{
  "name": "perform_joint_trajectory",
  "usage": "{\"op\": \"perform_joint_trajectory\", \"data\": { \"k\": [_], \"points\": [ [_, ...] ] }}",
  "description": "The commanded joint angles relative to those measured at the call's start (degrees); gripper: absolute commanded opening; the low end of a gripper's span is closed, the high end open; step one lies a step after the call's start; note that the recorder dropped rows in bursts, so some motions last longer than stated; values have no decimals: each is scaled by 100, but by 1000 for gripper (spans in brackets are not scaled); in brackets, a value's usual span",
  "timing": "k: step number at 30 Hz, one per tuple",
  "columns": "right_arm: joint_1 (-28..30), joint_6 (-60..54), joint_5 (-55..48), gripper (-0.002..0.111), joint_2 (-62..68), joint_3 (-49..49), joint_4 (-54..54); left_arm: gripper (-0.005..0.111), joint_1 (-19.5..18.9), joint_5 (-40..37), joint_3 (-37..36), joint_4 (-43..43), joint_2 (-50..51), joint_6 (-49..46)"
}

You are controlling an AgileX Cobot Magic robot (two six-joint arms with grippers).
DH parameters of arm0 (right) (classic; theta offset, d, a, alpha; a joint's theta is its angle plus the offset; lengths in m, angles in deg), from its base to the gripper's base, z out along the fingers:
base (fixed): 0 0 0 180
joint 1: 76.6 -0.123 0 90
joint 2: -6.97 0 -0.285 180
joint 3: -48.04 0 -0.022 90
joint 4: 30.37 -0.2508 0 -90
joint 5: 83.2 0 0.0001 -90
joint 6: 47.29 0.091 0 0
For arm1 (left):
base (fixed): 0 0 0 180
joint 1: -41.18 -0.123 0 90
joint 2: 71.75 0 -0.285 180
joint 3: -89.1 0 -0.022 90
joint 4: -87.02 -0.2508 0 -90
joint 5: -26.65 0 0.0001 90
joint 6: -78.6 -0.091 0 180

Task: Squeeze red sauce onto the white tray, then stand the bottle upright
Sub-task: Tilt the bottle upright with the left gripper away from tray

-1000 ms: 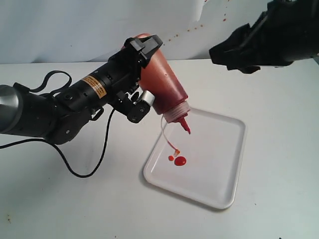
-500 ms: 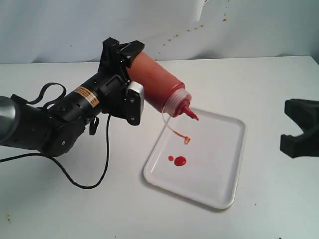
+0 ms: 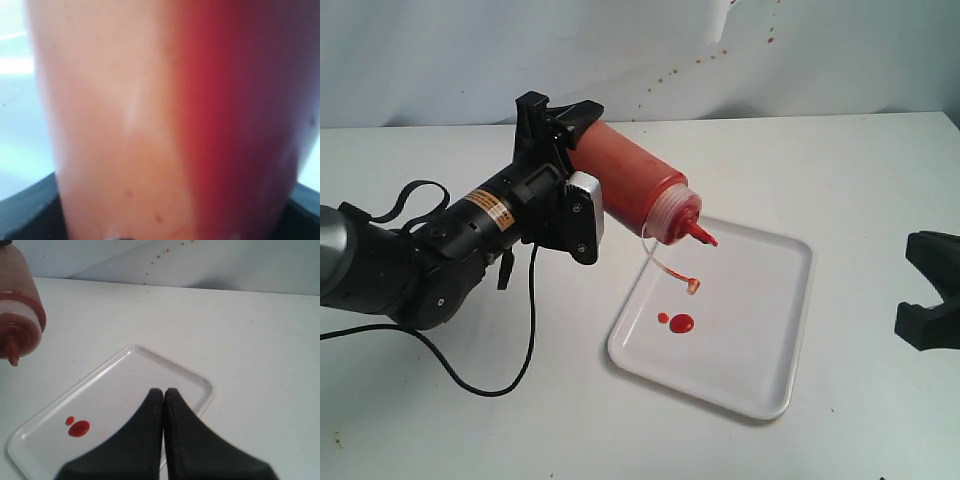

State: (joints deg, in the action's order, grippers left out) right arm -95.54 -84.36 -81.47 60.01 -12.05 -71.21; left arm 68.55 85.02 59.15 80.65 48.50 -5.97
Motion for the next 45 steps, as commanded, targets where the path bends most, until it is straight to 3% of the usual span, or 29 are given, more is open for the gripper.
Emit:
{"op": "perform_joint_trajectory", "data": {
  "k": [1,19,24,39,45],
  "points": [
    [18,7,47,0,-35,-5,-33,0,21,341,10,84,-102,174],
    [18,7,47,0,-35,-5,-33,0,21,312,10,86,-102,242],
    [18,7,47,0,-35,-5,-33,0,21,312,10,86,-102,843],
    [18,-16,47,0,-35,-5,-33,0,21,332,-238,86,-102,1333],
    [18,-16,47,0,-35,-5,-33,0,21,346,-361,86,-102,2246]
  ]
}}
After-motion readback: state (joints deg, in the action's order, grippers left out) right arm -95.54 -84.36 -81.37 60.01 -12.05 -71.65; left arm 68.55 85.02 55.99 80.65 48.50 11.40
